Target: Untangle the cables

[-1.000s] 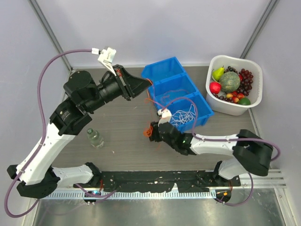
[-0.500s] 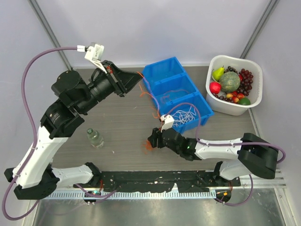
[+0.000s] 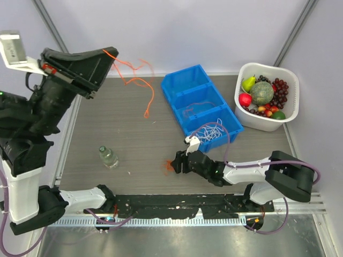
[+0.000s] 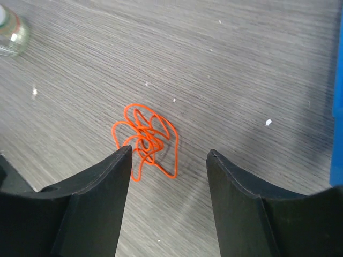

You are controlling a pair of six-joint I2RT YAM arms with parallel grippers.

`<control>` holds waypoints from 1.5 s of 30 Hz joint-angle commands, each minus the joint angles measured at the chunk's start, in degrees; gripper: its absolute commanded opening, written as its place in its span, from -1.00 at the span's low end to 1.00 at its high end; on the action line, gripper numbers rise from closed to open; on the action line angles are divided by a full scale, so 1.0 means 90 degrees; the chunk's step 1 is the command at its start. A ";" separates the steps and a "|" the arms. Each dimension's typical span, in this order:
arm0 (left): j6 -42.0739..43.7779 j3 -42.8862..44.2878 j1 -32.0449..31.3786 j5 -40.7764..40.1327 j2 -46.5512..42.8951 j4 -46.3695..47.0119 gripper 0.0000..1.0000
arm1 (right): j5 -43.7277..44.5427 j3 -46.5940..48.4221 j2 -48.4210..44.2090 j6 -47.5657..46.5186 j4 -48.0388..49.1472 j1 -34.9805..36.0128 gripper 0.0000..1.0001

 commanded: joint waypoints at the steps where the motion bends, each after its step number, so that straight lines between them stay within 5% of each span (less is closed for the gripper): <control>1: 0.0203 0.0065 0.0021 -0.0033 0.0158 0.0197 -1.00 | 0.0016 -0.0045 -0.0834 -0.0139 0.0286 0.0009 0.27; 9: 0.0135 -0.1339 0.0021 0.0064 -0.0154 0.0109 -1.00 | 0.0036 0.1406 -0.3419 -0.1174 -0.2135 0.0009 0.35; 13: 0.0261 -0.2335 0.0021 0.1086 -0.0438 0.0332 -1.00 | -0.0111 0.2733 -0.3881 -0.1876 -0.3541 -0.0001 0.35; 22: -0.0031 -0.3470 0.0021 0.1753 -0.0516 0.0216 -1.00 | -0.0727 0.4728 -0.4165 -0.2346 -0.4900 -0.0020 0.40; 31: -0.0490 -0.3675 0.0011 0.1919 -0.0165 0.0479 -1.00 | -0.0951 0.5638 -0.3043 -0.2649 -0.5087 -0.0020 0.37; 40: -0.0607 -0.3832 0.0021 0.2134 0.0001 0.0636 -1.00 | -0.1000 0.5580 -0.2486 -0.2844 -0.4657 -0.0020 0.12; 45: -0.0540 -0.3851 0.0021 0.2164 -0.0008 0.0636 -1.00 | -0.0863 0.5482 -0.2504 -0.2815 -0.4550 -0.0020 -0.61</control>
